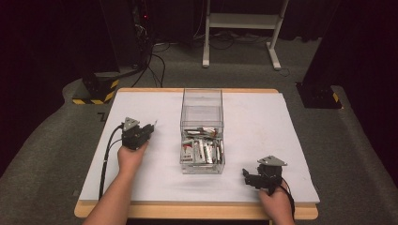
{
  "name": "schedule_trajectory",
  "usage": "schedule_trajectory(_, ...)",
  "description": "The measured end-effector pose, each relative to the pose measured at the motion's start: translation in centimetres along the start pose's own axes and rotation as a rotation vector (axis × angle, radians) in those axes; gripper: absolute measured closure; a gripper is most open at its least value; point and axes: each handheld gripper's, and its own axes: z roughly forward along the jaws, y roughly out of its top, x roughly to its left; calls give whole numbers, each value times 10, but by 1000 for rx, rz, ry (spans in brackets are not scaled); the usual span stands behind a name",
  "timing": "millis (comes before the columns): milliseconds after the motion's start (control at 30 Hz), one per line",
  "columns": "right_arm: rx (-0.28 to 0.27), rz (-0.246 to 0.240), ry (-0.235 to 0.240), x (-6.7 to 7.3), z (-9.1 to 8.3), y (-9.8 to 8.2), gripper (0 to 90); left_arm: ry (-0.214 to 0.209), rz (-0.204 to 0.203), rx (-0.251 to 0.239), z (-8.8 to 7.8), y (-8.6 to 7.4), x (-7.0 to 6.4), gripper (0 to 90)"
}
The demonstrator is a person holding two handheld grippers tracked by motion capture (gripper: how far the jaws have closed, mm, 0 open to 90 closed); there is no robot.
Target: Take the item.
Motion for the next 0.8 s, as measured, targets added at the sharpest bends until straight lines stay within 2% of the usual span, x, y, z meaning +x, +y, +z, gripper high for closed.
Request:
schedule_trajectory(67,-1,0,-1,0,0,0,96,-23,-11,2,0,-1,-3,706)
schedule_trajectory(167,-1,0,-1,0,0,0,96,-31,2,7,-2,-1,-5,670)
schedule_trajectory(233,-1,0,-1,0,0,0,96,-35,-11,6,-2,-1,-6,650)
schedule_trajectory(467,0,1,0,0,0,0,96,-38,-9,12,-3,-2,-9,595)
schedule_trajectory(700,0,0,-1,0,0,0,96,-23,-1,-2,-5,-1,-14,489)
schedule_trajectory(800,0,-1,0,0,0,0,96,-21,12,8,-7,0,-15,461)
